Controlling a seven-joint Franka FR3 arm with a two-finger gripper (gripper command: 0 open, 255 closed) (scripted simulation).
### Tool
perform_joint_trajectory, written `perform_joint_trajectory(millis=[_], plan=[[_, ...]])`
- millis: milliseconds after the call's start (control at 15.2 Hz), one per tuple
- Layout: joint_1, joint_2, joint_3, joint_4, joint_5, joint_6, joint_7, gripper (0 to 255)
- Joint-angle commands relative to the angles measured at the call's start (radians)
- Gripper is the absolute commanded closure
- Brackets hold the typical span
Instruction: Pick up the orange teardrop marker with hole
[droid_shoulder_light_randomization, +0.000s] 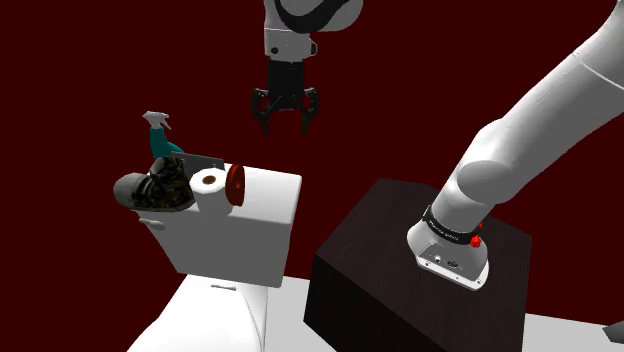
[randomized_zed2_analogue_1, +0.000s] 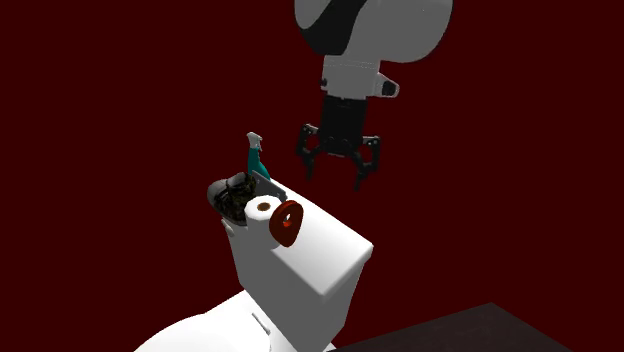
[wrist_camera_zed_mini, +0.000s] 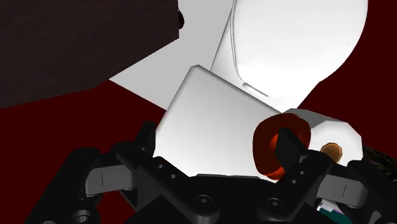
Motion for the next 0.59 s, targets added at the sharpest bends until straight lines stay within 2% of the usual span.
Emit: perform_joint_trajectory(millis=[0, 528], plan=[[-0.005, 0.072, 0.023, 0.033, -0.003, 0.042, 0.08, 0], [0.005, 0.401, 0.055, 0.209, -0.077, 0.194, 0.382, 0]])
